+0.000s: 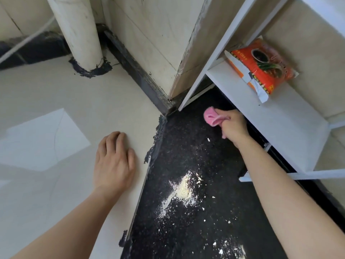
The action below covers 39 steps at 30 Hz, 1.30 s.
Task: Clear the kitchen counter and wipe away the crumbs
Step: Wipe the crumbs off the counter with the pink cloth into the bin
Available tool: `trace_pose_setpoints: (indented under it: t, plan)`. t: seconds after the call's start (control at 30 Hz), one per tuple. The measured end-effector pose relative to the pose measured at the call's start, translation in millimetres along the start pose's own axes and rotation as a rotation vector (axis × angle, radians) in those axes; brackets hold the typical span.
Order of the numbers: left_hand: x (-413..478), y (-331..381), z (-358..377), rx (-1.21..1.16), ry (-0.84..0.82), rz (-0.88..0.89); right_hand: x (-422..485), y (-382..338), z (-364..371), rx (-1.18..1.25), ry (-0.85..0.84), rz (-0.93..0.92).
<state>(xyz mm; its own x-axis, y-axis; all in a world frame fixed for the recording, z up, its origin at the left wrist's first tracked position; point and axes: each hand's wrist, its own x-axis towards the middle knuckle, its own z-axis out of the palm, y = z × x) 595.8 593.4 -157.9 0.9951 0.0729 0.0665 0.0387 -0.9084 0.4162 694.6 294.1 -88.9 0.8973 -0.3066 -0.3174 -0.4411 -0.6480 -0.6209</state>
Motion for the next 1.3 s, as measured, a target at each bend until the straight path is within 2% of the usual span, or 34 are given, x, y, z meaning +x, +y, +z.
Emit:
trace_pose_setpoints:
  t: [0.07,0.17,0.27,0.33,0.47,0.57,0.63,0.7,0.8,0.93,1.03,1.1,1.2,1.3]
  plan:
    - [0.5,-0.8,0.8,-0.009,0.005,0.001,10.5,2.9,9.8,0.014,0.051,0.058]
    - [0.8,-1.1,0.8,-0.014,-0.013,0.005,-6.4,14.7,33.7,0.026,0.032,-0.031]
    - [-0.5,1.0,-2.2,-0.024,-0.017,0.005,-37.5,33.0,45.6,-0.166,-0.129,-0.146]
    - [-1.2,3.1,-5.1,-0.046,-0.011,0.009,-64.6,40.3,43.1,-0.197,-0.236,-0.210]
    - [-3.5,2.8,-12.6,-0.139,-0.027,0.061,-123.2,55.4,38.7,-0.256,-0.360,-0.224]
    - [-24.3,-3.3,-22.9,-0.224,-0.084,0.094,-158.1,66.6,22.0,-0.253,-0.487,-0.116]
    - [-53.3,-10.3,-32.3,-0.237,-0.101,0.122,-174.6,62.1,8.7,-0.143,-0.483,-0.018]
    - [-85.0,-19.2,-39.7,-0.229,-0.104,0.138,-173.7,47.4,6.1,-0.062,-0.373,-0.003]
    - [-124.8,-29.8,-47.9,-0.188,-0.098,0.164,-153.1,14.9,28.1,-0.084,-0.230,-0.110]
    - [-161.4,-41.7,-55.9,-0.107,-0.087,0.226,-131.9,-5.5,79.0,-0.038,-0.158,-0.164]
    - [-171.4,-44.0,-59.0,-0.084,-0.079,0.231,-143.8,6.3,98.5,-0.050,-0.233,-0.197]
    - [-171.4,-43.0,-59.2,-0.064,-0.076,0.237,-161.9,24.2,97.3,-0.159,-0.287,-0.258]
    - [-172.0,-43.0,-58.2,-0.019,-0.086,0.235,-195.1,56.2,79.5,-0.330,-0.367,-0.277]
    - [-174.6,-43.6,-56.9,0.070,-0.093,0.301,-224.2,64.4,47.6,-0.451,-0.541,-0.255]
